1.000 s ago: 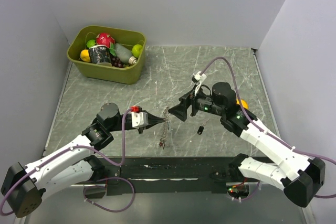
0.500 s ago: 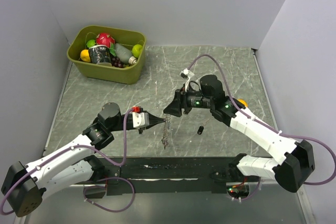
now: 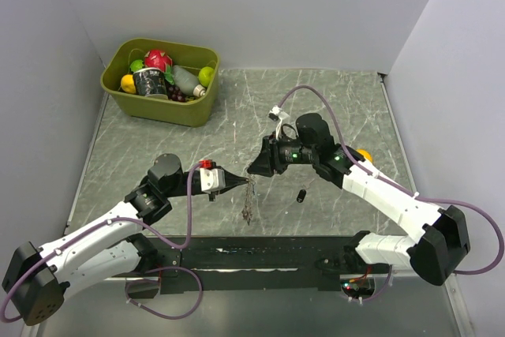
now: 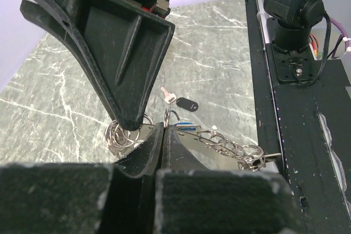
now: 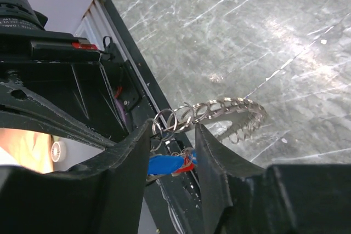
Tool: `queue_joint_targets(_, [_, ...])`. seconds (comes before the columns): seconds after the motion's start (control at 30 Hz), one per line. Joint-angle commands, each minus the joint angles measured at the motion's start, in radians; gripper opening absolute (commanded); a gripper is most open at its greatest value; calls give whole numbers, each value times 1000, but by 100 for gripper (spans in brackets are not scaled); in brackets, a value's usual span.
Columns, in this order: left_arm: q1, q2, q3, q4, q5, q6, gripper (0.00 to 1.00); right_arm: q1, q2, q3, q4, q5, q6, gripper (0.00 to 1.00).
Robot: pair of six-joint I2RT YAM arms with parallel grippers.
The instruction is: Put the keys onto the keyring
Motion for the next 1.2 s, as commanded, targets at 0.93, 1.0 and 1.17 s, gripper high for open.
queue_joint_targets(0.93, [-24, -40, 28, 31, -115, 14, 46, -20, -104, -58, 188, 1, 38, 0])
queue_joint_targets(1.0, [-25, -58, 12, 65, -159, -40, 68, -27, -113, -64, 206, -1, 44, 0])
queue_joint_targets(1.17, [-25, -65, 26, 67, -256, -187, 81, -31, -115, -71, 214, 4, 42, 0])
